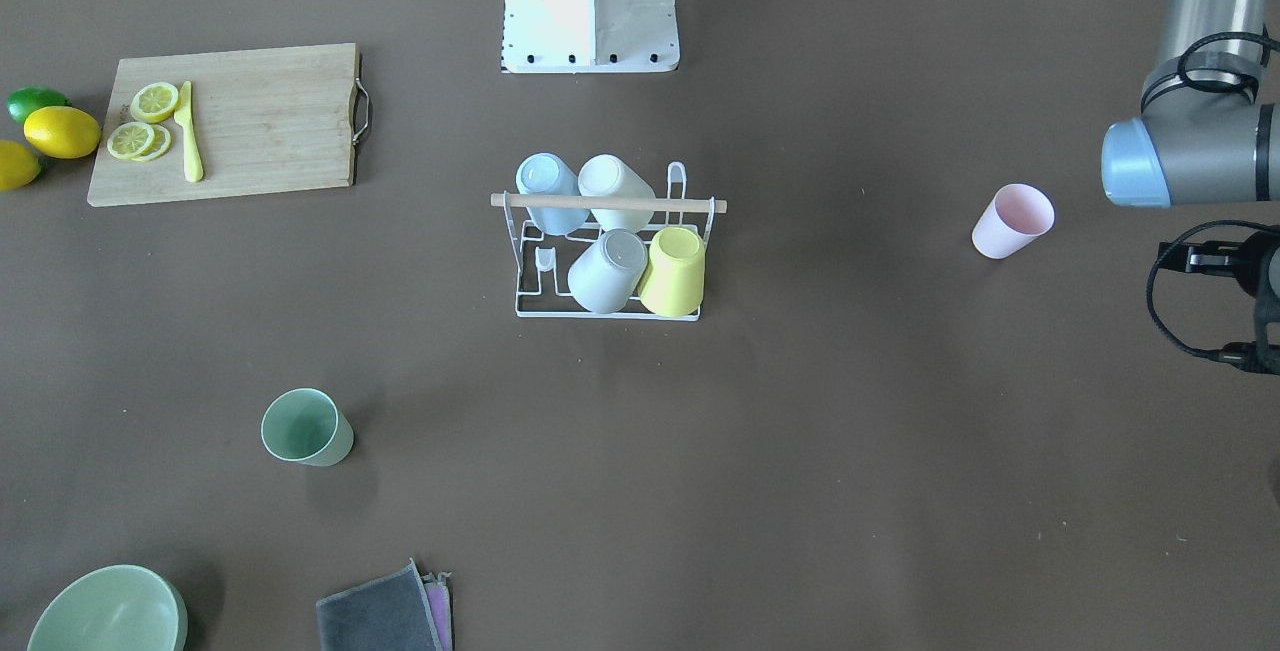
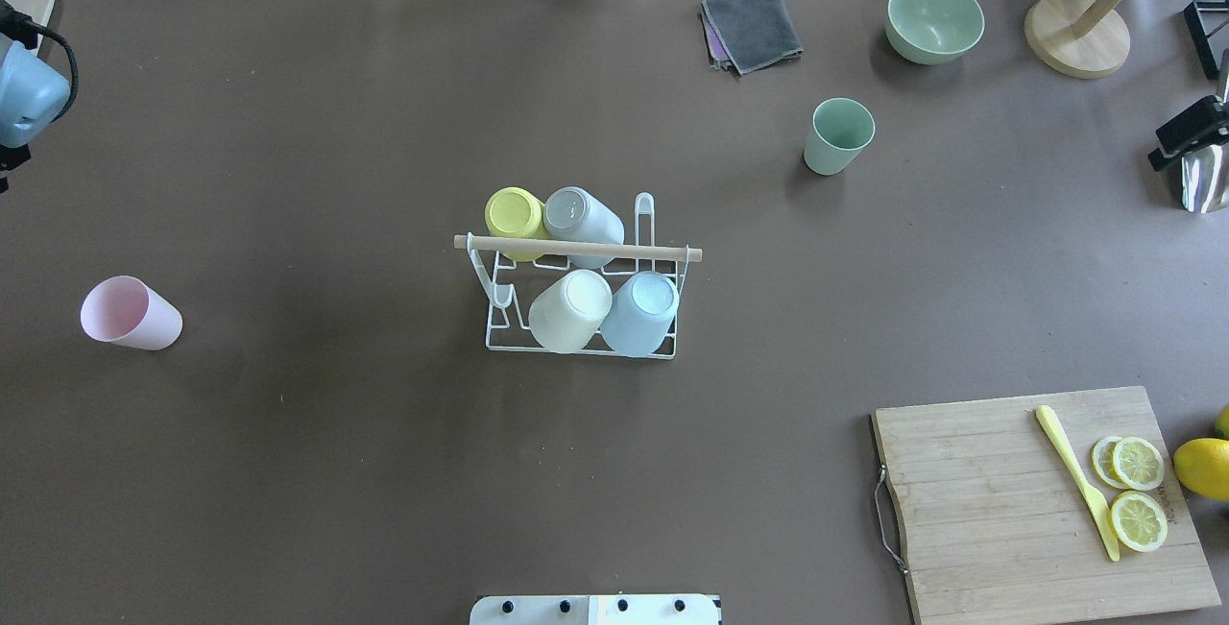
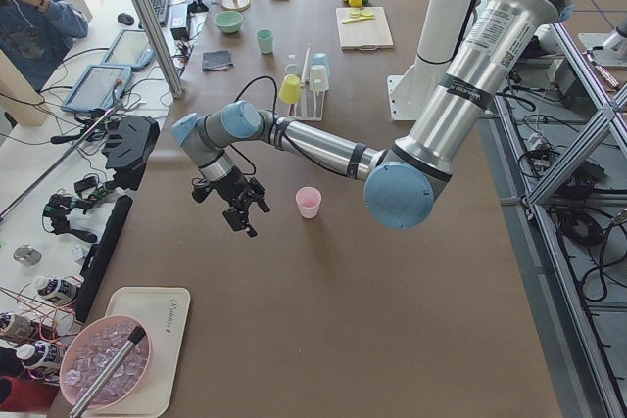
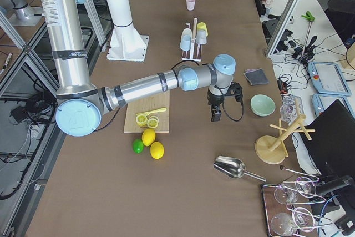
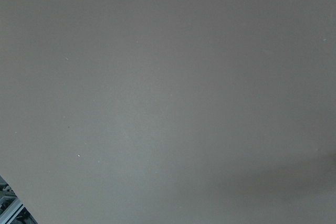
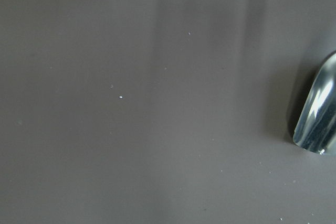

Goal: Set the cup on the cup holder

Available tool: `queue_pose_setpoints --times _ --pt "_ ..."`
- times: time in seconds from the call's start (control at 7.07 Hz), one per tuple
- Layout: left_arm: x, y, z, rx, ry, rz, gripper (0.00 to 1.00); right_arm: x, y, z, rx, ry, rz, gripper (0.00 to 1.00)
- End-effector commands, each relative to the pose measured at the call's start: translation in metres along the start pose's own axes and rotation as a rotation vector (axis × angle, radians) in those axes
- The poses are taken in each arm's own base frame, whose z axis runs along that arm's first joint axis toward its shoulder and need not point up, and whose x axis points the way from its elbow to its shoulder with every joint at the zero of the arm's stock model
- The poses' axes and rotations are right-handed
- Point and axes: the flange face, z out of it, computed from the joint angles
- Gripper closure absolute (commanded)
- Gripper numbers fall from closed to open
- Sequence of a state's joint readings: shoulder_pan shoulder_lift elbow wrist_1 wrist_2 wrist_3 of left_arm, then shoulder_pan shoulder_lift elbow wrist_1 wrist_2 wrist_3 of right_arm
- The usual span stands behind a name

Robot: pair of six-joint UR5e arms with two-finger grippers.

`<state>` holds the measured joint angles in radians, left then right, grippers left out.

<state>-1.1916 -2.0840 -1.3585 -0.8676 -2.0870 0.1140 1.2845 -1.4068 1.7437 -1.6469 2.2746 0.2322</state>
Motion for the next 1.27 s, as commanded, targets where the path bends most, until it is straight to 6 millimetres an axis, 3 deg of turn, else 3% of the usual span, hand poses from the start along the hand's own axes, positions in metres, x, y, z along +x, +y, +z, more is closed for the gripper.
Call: queue_pose_setpoints --times 0.0,0.14,0.28,0.57,0.85,0.99,1.13 --pt "0.079 -0.025 0.012 -0.052 0.045 0.079 0.02 -0.040 -0.022 0.001 0.001 -0.007 -0.057 0.00" --pt "0.123 -0.037 0.041 -0.108 0.104 0.131 0.02 -0.071 -0.032 0.003 0.001 -0.013 -0.090 0.00" --pt "0.145 -0.042 0.054 -0.136 0.109 0.171 0.02 -0.113 -0.038 0.015 -0.008 -0.013 -0.073 0.00" --pt "0.164 -0.055 0.062 -0.174 0.102 0.206 0.02 -0.206 -0.058 0.029 0.009 0.014 -0.077 0.00" --pt "0.169 -0.051 0.072 -0.221 0.091 0.228 0.02 -0.247 -0.126 0.019 -0.016 0.024 -0.053 0.00" --pt "0.162 -0.050 0.077 -0.269 0.058 0.274 0.02 -0.256 -0.176 0.000 -0.015 0.028 -0.024 0.00" --pt "0.163 -0.048 0.079 -0.283 0.053 0.271 0.02 -0.248 -0.213 -0.002 -0.049 0.025 -0.037 0.00"
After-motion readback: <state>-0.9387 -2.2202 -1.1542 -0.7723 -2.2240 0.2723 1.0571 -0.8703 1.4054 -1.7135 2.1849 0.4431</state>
